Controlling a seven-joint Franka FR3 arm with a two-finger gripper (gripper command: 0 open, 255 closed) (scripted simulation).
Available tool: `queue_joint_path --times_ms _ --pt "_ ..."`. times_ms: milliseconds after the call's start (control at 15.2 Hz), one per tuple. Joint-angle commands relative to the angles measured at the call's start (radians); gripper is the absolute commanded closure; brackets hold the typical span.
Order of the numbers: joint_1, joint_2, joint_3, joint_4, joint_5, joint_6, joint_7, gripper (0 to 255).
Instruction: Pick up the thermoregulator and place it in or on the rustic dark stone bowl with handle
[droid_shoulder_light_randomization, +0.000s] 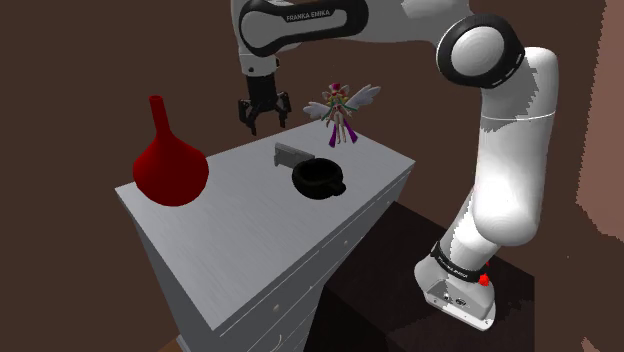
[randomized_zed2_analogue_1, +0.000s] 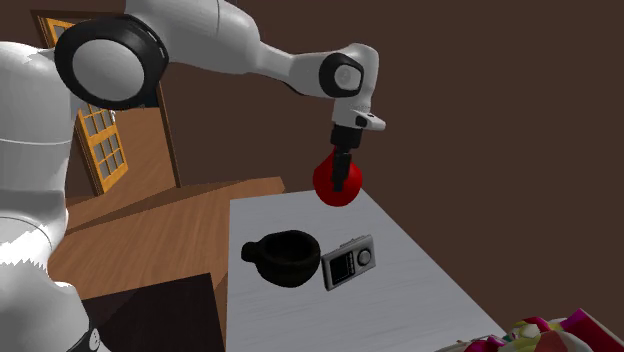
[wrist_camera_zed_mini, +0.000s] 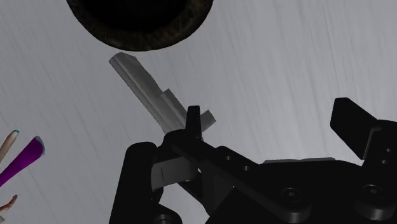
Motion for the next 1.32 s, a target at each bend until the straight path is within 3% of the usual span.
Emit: queue_joint_path --times_ms 0,132,660,1122,1188,1254 --pt "0.017 0.104 -0.003 0.118 -0.010 -0.032 0.025 0" --pt "0.032 0.202 -0.009 0.240 -0.017 -0.069 0.040 0" --pt "0.022 0.176 -0.010 0.099 -0.015 0.046 0.043 0" --pt "0.022 0.176 -0.010 0.099 -0.015 0.046 0.043 0" --pt "0.022 0.176 -0.010 0.099 -0.015 0.046 0.043 255" --pt "0.022 0.176 -0.010 0.099 -0.015 0.046 0.043 255"
